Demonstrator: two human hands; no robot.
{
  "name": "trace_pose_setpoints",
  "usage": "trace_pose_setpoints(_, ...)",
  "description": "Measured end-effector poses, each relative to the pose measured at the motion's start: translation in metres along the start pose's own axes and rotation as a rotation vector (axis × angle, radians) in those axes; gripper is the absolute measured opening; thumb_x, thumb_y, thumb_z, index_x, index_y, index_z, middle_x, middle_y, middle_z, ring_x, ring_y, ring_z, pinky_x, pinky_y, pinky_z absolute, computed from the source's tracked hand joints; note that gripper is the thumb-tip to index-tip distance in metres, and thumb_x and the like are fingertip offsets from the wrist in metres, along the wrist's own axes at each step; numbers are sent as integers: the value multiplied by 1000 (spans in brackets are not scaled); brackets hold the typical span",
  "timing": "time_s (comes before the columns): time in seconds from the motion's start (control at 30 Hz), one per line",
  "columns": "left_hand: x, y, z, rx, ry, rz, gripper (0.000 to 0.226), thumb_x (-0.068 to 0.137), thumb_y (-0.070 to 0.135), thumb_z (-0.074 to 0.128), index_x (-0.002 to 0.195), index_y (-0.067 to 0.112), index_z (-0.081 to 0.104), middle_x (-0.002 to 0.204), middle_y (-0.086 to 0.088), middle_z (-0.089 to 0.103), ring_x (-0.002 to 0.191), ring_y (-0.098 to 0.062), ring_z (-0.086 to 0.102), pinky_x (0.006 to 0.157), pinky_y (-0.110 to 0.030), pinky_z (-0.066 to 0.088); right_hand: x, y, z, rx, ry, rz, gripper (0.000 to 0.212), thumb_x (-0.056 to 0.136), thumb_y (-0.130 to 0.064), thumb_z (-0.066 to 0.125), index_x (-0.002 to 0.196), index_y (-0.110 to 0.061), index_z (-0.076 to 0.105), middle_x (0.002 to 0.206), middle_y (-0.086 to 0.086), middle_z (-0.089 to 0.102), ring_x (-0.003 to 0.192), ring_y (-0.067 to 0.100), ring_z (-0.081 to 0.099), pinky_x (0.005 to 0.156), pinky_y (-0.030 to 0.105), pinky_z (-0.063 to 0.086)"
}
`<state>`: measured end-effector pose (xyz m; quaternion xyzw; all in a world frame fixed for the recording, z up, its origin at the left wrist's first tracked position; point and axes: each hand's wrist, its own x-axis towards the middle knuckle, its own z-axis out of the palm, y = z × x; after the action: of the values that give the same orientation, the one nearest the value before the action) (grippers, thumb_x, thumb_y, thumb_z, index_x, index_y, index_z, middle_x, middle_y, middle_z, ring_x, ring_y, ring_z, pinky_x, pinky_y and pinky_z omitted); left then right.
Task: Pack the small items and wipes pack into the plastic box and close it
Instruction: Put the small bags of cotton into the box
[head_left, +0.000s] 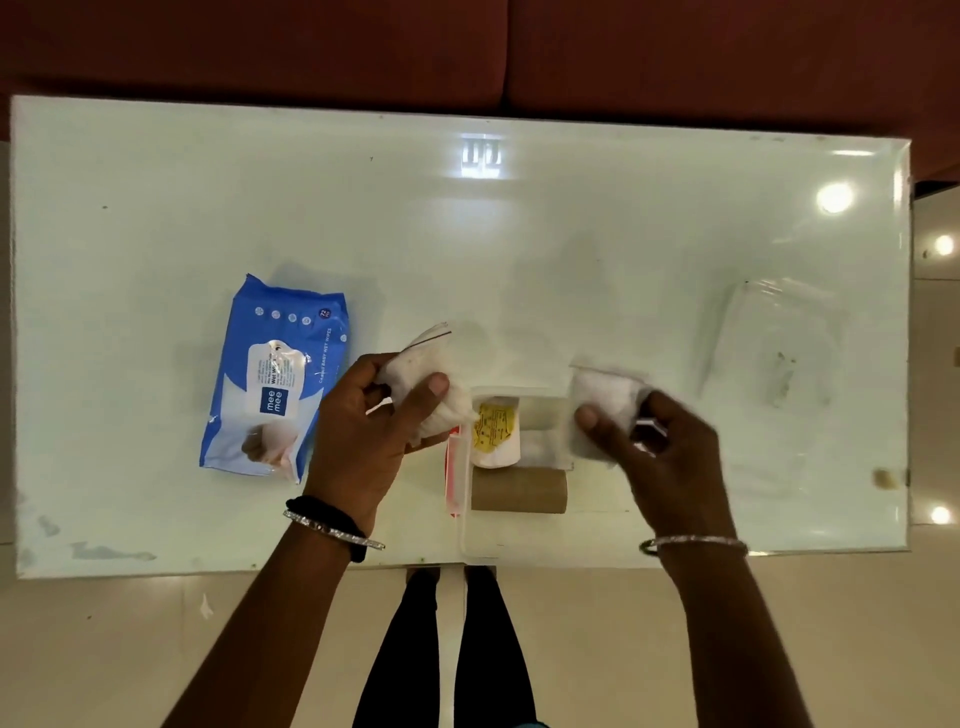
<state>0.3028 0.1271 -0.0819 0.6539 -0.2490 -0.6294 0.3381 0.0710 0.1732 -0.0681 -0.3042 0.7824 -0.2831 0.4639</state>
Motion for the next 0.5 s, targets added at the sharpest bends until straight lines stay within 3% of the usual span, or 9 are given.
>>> trace_pose_setpoints(0.1,-6,-1,-4,20,-71,-7,36,73,14,74,107,17,61,105,-2,69,92,-15,72,64,-32,60,-9,29,15,-141,-74,139,56,63,-51,82,106,-17,70,96,-1,75,87,16,72,77,36,60)
trace_pose_setpoints(0.17,-8,-4,-5,16,-108,-11,41,74,6,73,110,19,59,109,-5,69,95,-16,72,65,-29,60,-3,44,23,-189,-26,186,54,67,-43,84,108,-11,67,99,3,73,88,19,70,83,41,59)
trace_pose_setpoints(0.3,-15,-13,-3,25,-130,-53,58,55,26,84,108,24,59,101,-8,75,93,-19,73,71,-31,59,21,58,41,-300,45,164,57,66,-44,85,107,-9,66,99,7,71,82,18,62,73,26,46)
trace_pose_setpoints(0.37,-17,-18,-1,60,-111,-68,64,46,36,85,103,22,58,93,-6,78,88,-18,74,70,-29,58,31,61,49,-327,48,168,58,65,-44,86,105,-7,66,99,8,71,80,17,60,73,24,42)
trace_pose_setpoints(0.5,-22,-24,3,154,-125,-76,59,47,39,85,97,19,60,85,-1,79,83,-16,75,69,-27,59,38,66,58,-334,21,197,63,60,-43,89,107,-10,65,103,6,72,81,18,63,73,25,44)
